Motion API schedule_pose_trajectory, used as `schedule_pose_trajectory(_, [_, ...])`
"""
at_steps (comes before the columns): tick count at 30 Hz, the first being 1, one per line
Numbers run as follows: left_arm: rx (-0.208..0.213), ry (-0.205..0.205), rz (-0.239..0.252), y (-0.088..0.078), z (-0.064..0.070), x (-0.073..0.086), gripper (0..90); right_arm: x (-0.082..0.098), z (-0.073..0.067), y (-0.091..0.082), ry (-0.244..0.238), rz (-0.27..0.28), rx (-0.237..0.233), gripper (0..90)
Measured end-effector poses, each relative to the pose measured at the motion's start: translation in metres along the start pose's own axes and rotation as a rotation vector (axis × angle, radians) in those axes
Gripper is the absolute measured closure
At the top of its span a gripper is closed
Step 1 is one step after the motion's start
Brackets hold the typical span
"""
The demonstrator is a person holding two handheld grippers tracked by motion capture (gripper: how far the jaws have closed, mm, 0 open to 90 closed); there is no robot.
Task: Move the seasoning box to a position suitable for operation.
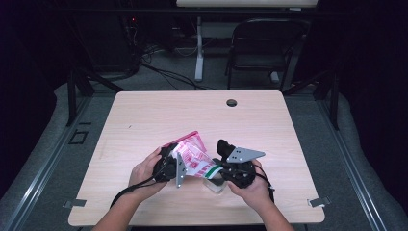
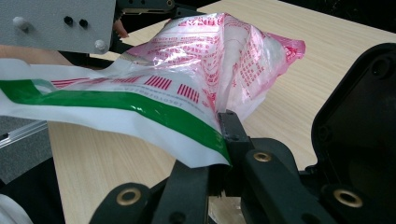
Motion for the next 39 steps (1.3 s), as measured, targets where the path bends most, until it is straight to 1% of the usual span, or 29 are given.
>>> schedule_pose_trajectory(2, [0.004, -0.003, 0.000, 0.000, 0.001, 0.000, 60.3, 0.000, 0.000, 0.000, 0.000, 0.000, 0.001, 89.8])
schedule_pose_trajectory(6, [0.001, 0.005, -0.002, 0.000, 0.000, 0.000, 60.3, 0.000, 0.000, 0.000, 0.000, -0.001, 0.001, 89.8])
schedule_pose_trajectory(7, [0.003, 0.003, 0.000, -0.001, -0.001, 0.000, 60.3, 0.000, 0.000, 0.000, -0.002, -0.007, 0.002, 89.8])
schedule_pose_trajectory(8, [0.001, -0.011, 0.009, 0.000, -0.001, -0.001, 60.3, -0.001, 0.000, -0.001, -0.001, -0.003, 0.002, 89.8])
schedule_pose_trajectory(9, [0.003, -0.013, 0.006, -0.001, -0.002, -0.001, 60.3, -0.003, -0.001, -0.001, 0.000, -0.006, 0.006, 89.8])
schedule_pose_trajectory(10, [0.000, -0.001, -0.002, -0.002, -0.004, 0.000, 60.3, -0.004, -0.001, -0.001, -0.002, -0.009, 0.007, 89.8])
schedule_pose_trajectory(11, [-0.004, -0.017, 0.006, -0.002, -0.004, -0.001, 60.3, -0.006, -0.002, -0.002, -0.002, -0.012, 0.006, 89.8])
schedule_pose_trajectory(14, [-0.011, -0.017, 0.007, -0.004, -0.007, -0.001, 60.4, -0.009, -0.004, -0.003, -0.006, -0.014, 0.009, 89.8])
schedule_pose_trajectory(16, [-0.009, 0.005, -0.001, -0.006, -0.007, -0.001, 60.4, -0.008, -0.005, -0.003, -0.008, -0.015, 0.007, 89.8])
schedule_pose_trajectory(18, [-0.007, 0.007, 0.001, -0.007, -0.007, -0.002, 60.4, -0.007, -0.006, -0.005, -0.009, -0.012, 0.009, 89.8])
schedule_pose_trajectory(22, [-0.009, 0.024, -0.006, -0.008, -0.007, -0.003, 60.4, -0.004, -0.006, -0.006, 0.000, 0.008, 0.009, 89.8])
schedule_pose_trajectory(23, [-0.009, 0.027, -0.008, -0.007, -0.006, -0.003, 60.4, -0.003, -0.006, -0.006, -0.007, 0.008, 0.014, 89.8])
schedule_pose_trajectory(26, [-0.001, 0.017, -0.001, -0.006, -0.004, -0.002, 60.5, -0.003, -0.005, -0.005, -0.010, 0.006, 0.017, 89.8])
schedule_pose_trajectory(27, [-0.003, 0.024, -0.004, -0.006, -0.005, -0.001, 60.5, -0.003, -0.005, -0.005, -0.011, 0.004, 0.018, 89.8])
schedule_pose_trajectory(29, [0.002, 0.018, -0.006, -0.007, -0.004, 0.000, 60.5, -0.002, -0.007, -0.003, -0.014, 0.005, 0.019, 89.8])
schedule_pose_trajectory(36, [-0.003, 0.031, -0.009, -0.009, -0.003, 0.000, 60.5, 0.000, -0.010, -0.003, -0.029, 0.008, 0.018, 89.8])
schedule_pose_trajectory(39, [-0.008, 0.048, -0.018, -0.010, -0.004, -0.001, 60.5, 0.001, -0.009, -0.003, -0.025, 0.014, 0.016, 89.8])
Point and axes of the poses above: each handheld gripper's, and its own axes: y roughly forward along the jaws, x roughly out of its underside, z roughly to its right, the point moved 9 cm from there along y, roughly forward along the jaws, and after that the axes turned 12 degrees about y, right-handed, at the moved point
